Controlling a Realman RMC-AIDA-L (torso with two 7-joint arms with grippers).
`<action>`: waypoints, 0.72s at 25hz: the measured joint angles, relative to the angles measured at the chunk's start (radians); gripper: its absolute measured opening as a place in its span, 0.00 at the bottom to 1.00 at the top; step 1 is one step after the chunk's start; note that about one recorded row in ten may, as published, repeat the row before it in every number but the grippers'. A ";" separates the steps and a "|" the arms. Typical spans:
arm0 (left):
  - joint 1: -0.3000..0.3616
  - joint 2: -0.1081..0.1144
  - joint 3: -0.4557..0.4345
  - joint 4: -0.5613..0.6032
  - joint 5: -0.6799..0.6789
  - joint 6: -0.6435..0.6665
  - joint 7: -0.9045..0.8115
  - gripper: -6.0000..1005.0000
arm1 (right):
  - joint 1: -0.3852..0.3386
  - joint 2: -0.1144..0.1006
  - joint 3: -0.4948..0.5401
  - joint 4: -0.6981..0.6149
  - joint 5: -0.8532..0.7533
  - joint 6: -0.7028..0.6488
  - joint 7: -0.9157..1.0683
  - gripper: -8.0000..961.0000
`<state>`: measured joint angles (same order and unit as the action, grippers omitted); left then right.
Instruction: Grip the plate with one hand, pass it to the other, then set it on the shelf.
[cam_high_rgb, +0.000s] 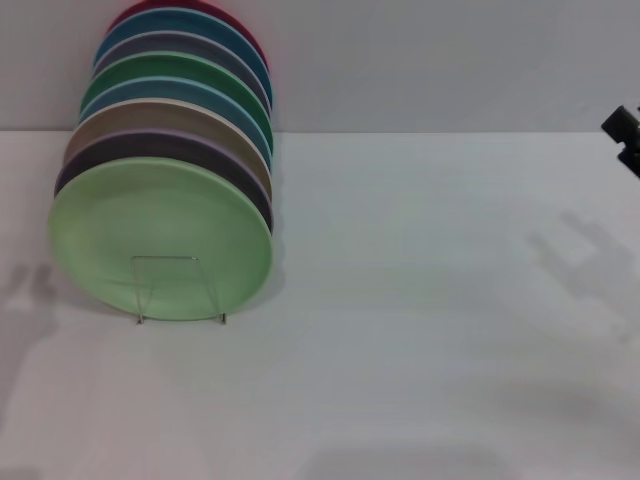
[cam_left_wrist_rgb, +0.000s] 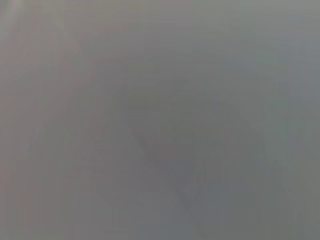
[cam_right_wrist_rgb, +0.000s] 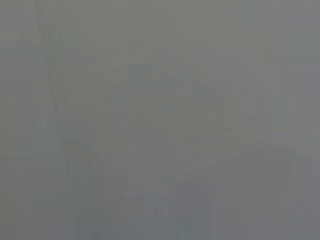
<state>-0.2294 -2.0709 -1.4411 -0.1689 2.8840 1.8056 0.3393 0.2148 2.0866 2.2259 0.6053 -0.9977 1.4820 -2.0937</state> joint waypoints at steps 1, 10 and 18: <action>0.004 -0.002 0.007 0.021 0.000 -0.013 -0.056 0.26 | 0.006 0.000 0.000 -0.019 0.009 0.000 -0.037 0.73; 0.011 -0.004 -0.066 0.032 -0.073 -0.110 -0.388 0.46 | 0.064 0.005 -0.005 -0.201 0.138 0.005 -0.309 0.73; 0.013 -0.006 -0.058 0.040 -0.076 -0.190 -0.399 0.46 | 0.068 0.006 0.000 -0.229 0.149 0.006 -0.350 0.73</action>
